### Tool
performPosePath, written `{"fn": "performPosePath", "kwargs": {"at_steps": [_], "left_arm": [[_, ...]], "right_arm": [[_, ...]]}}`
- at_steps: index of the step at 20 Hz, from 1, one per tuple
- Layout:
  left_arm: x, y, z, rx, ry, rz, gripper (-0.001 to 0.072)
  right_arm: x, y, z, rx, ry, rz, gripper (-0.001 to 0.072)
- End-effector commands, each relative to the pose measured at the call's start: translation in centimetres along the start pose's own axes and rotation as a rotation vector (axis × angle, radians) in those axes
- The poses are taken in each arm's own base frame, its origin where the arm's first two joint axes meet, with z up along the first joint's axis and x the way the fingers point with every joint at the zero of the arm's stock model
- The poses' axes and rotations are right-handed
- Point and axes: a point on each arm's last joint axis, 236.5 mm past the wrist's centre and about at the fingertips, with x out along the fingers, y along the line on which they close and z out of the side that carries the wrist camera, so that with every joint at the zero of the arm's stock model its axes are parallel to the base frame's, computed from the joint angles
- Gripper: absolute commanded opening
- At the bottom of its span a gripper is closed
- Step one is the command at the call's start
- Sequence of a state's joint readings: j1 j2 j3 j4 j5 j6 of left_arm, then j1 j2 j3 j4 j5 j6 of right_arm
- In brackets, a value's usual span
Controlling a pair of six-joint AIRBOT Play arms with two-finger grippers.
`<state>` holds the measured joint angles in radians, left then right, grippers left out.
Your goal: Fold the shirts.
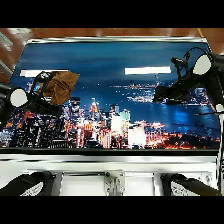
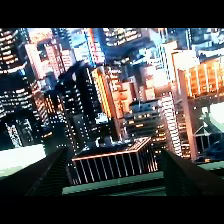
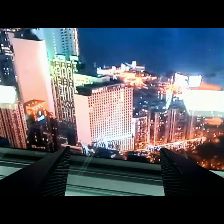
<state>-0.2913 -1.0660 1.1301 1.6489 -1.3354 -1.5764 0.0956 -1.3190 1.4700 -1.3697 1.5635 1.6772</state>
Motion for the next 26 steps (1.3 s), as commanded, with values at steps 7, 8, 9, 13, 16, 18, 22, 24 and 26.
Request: {"fn": "performPosePath", "kwargs": {"at_steps": [7, 8, 9, 13, 16, 18, 22, 24, 26], "left_arm": [[0.0, 0.0, 0.0, 0.0, 0.0, 0.0, 0.0711], [0.0, 0.0, 0.0, 0.0, 0.0, 0.0, 0.0711], [0.0, 0.0, 0.0, 0.0, 0.0, 0.0, 0.0711], [0.0, 0.0, 0.0, 0.0, 0.0, 0.0, 0.0711], [0.0, 0.0, 0.0, 0.0, 0.0, 0.0, 0.0711], [0.2, -0.3, 1.1, -0.003, -0.043, -0.013, 0.0711], [1.3, -0.9, 3.0, -0.006, -0.097, -0.033, 0.0711], [2.0, -2.7, 3.0, -0.03, -0.075, -0.106, 0.0711], [3.0, -1.9, 5.3, -0.103, -0.142, -0.086, 0.071]], "right_arm": [[0.0, 0.0, 0.0, 0.0, 0.0, 0.0, 0.0675], [0.0, 0.0, 0.0, 0.0, 0.0, 0.0, 0.0674], [0.0, 0.0, 0.0, 0.0, 0.0, 0.0, 0.0675], [0.0, 0.0, 0.0, 0.0, 0.0, 0.0, 0.0675], [0.0, 0.1, 0.6, 0.004, -0.024, 0.003, 0.0675], [0.0, 0.3, 1.0, 0.004, -0.043, 0.013, 0.0675], [0.0, 0.3, 0.7, 0.004, -0.029, 0.014, 0.0674], [0.0, 0.4, 0.7, -0.012, -0.03, 0.014, 0.0674], [0.0, 0.4, 1.2, -0.027, -0.05, 0.013, 0.0674]]}}
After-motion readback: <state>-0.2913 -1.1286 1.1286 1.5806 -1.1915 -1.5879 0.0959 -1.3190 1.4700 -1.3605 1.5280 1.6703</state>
